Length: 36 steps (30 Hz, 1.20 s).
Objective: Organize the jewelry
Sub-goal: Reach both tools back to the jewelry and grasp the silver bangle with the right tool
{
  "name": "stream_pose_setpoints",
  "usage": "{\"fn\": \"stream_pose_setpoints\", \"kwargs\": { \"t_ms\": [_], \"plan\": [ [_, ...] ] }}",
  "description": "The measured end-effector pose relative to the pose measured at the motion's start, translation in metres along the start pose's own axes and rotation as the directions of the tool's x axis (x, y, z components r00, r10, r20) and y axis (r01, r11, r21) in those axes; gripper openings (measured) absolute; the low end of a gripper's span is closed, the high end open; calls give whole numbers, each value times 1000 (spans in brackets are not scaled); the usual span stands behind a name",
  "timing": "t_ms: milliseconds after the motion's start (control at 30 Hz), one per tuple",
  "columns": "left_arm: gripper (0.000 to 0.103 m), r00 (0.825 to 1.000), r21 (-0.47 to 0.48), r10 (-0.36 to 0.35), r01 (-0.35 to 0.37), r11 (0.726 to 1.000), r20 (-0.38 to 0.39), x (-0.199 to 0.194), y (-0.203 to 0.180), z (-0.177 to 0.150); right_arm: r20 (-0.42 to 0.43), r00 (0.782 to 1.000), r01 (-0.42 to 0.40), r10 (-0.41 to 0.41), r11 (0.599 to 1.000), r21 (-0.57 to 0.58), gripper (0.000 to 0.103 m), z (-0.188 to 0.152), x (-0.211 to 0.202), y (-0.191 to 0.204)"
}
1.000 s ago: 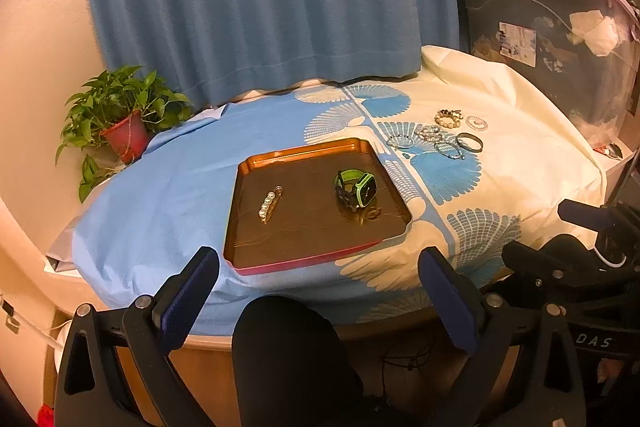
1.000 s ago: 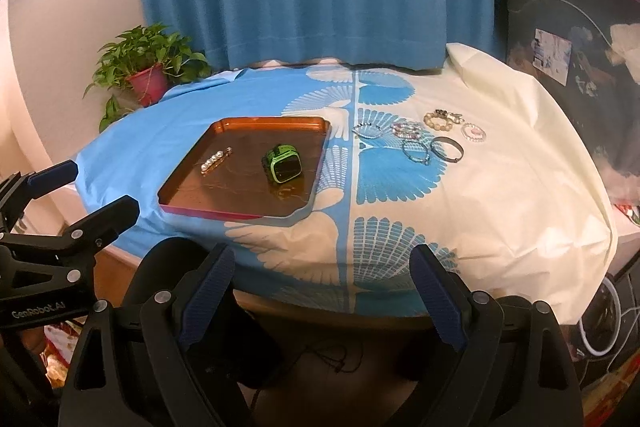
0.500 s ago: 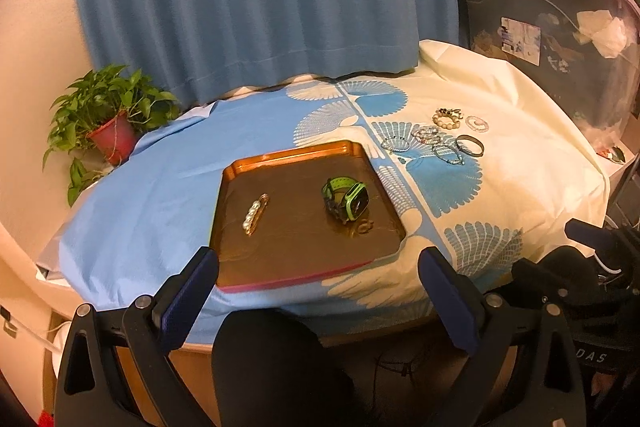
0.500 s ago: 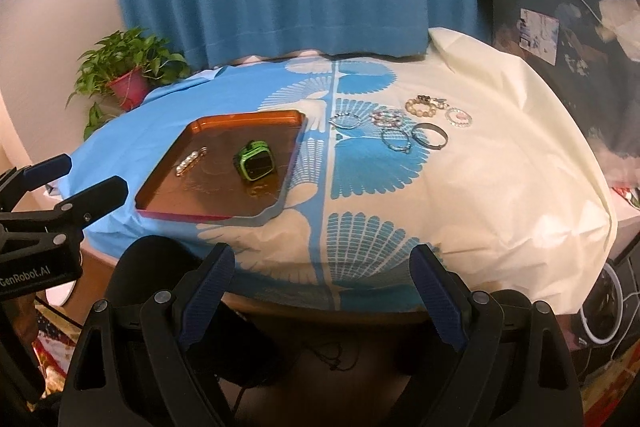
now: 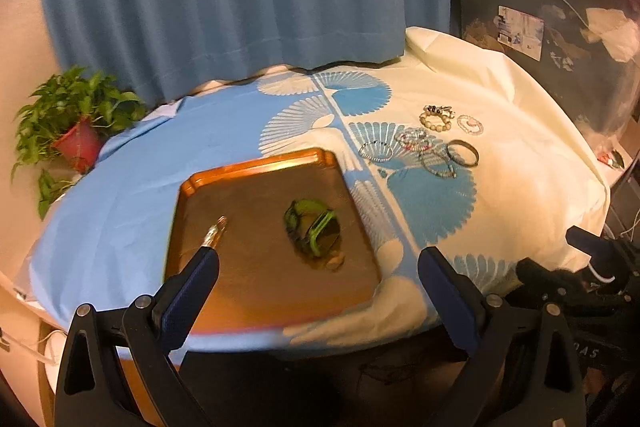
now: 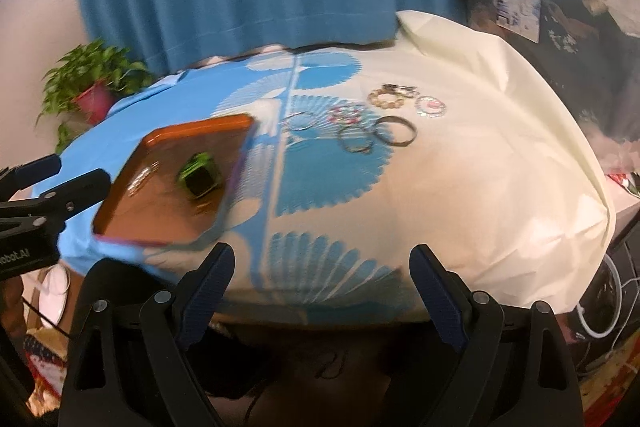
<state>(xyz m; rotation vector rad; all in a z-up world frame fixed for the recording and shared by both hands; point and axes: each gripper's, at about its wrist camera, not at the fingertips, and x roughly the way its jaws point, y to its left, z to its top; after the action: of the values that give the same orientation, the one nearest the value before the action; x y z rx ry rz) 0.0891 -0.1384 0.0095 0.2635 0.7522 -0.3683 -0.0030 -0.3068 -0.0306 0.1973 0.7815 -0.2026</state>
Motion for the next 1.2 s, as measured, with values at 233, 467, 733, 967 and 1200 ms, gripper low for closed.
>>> {"fn": "stream_pose_setpoints", "kwargs": {
  "t_ms": [233,467,733,967,1200],
  "plan": [
    [99,1000,45,-18,19,999,-23,65,-24,65,-4,998,64,-64,997,47,89,41,44,-46],
    [99,994,114,-49,61,992,-103,159,-59,123,-56,997,63,-56,989,131,89,95,130,-88],
    [99,979,161,-56,89,983,-197,247,-86,149,-117,990,88,-75,990,107,89,128,210,-103],
    [99,959,194,-90,145,970,-267,297,-103,153,-119,987,113,-105,992,63,91,129,234,-105],
    [100,951,165,-115,167,972,-287,321,-102,158,-128,973,199,-193,979,39,91,126,232,-119]
  ]
}}
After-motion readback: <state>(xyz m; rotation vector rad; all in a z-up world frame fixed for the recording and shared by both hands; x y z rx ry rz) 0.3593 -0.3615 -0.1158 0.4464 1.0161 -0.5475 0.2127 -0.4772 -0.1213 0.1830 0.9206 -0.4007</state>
